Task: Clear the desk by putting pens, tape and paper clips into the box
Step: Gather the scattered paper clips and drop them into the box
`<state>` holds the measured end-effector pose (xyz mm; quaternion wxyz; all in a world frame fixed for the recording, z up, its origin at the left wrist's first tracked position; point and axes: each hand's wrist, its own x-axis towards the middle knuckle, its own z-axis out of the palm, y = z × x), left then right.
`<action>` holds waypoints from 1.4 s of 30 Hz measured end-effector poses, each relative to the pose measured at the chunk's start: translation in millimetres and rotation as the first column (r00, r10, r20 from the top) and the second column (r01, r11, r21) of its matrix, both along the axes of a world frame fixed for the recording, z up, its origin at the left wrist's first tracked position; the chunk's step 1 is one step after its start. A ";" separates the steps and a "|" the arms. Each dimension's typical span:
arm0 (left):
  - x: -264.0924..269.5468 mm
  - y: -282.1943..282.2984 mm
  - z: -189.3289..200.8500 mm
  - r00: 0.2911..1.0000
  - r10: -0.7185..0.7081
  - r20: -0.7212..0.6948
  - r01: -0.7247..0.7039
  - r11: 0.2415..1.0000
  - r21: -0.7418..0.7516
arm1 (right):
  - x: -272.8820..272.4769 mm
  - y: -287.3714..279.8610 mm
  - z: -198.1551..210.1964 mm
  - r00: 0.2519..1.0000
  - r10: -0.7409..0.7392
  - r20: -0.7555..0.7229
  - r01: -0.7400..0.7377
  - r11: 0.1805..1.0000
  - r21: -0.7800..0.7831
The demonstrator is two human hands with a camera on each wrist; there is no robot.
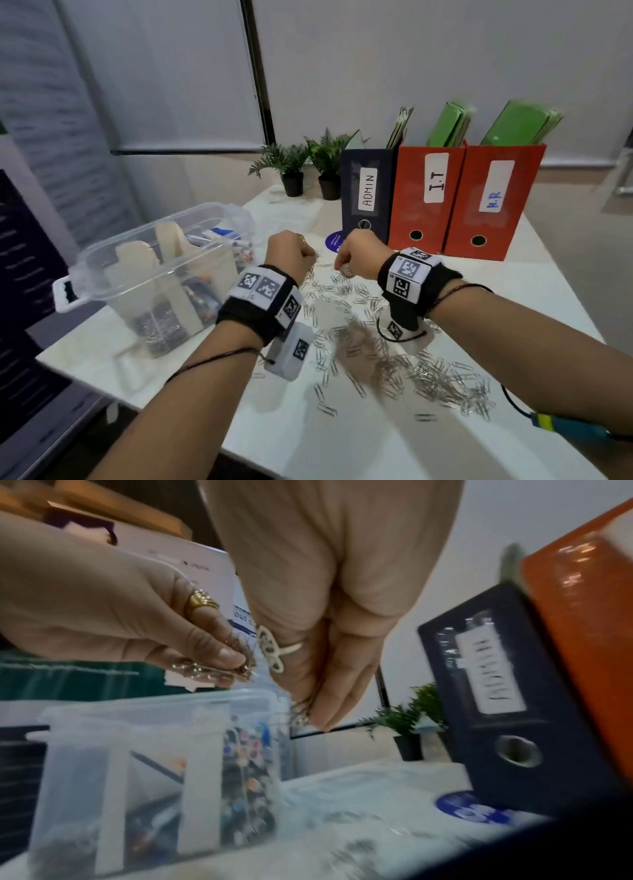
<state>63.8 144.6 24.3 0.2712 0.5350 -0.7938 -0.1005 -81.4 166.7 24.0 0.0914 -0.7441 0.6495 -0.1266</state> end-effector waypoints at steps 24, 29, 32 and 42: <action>240.1 -36.1 27.2 0.816 0.577 0.042 -0.578 0.814 0.055 | 271.0 -82.4 35.2 0.905 0.355 0.233 -0.348 0.935 -0.074; 238.9 -34.0 28.5 0.850 0.527 0.020 -0.527 0.848 0.059 | 265.7 -84.4 30.2 0.904 0.353 0.241 -0.334 0.935 -0.116; 239.3 -32.0 26.8 0.844 0.536 -0.034 -0.533 0.843 0.068 | 262.9 -84.2 28.9 0.900 0.337 0.278 -0.315 0.941 -0.121; 237.3 -19.8 7.5 0.848 0.488 -0.208 -0.501 0.865 -0.010 | 260.1 -80.2 29.7 0.859 0.351 0.373 -0.338 0.936 -0.103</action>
